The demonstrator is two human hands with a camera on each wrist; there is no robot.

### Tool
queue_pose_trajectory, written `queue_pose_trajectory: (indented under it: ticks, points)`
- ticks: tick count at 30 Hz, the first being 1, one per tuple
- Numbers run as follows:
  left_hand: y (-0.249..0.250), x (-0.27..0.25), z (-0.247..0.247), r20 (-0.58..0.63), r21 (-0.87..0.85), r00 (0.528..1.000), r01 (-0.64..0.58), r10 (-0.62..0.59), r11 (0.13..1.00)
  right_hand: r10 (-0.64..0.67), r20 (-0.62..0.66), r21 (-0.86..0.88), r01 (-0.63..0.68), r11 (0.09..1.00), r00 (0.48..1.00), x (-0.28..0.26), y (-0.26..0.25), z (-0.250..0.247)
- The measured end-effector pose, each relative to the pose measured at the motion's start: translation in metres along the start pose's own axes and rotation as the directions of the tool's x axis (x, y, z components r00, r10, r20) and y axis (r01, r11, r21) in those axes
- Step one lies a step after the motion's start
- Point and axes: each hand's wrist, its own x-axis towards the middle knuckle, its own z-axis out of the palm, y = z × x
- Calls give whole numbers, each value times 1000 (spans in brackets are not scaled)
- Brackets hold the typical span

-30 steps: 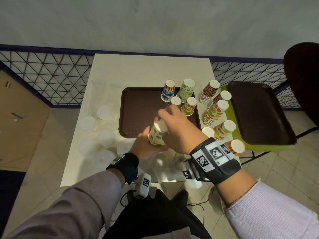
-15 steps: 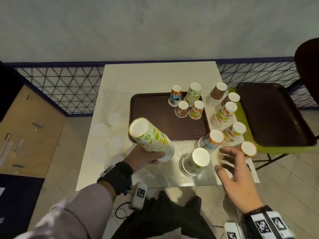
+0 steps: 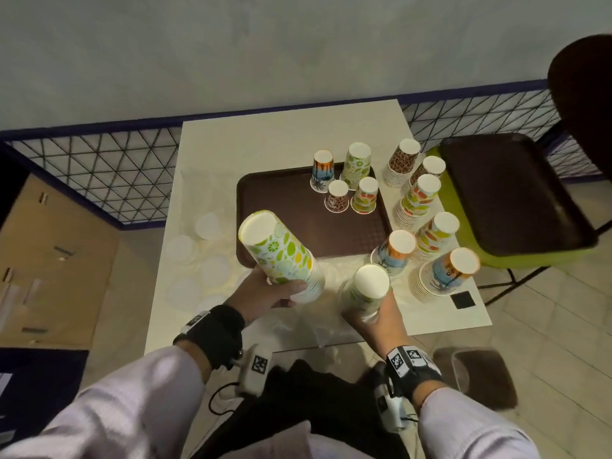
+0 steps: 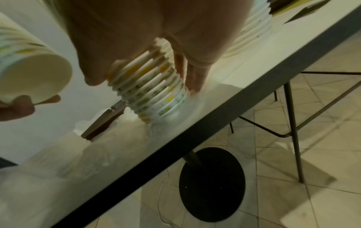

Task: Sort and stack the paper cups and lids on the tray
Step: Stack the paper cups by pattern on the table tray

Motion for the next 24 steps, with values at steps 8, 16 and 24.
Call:
queue_pose_trajectory:
  ticks: [8,16,24]
  points:
    - [4,-3,-7,-26,-11,1000,-10,10,1000,-1,8,-80,2,997,1000,-5,-8,3]
    - [17,-6,-27,-71,-41,997,-42,39,998,-116,5,-35,116,993,993,-9,-51,-5]
    - [46,-10,-40,-79,-28,986,-147,144,989,-124,16,542,95,835,992,-18,-152,-70]
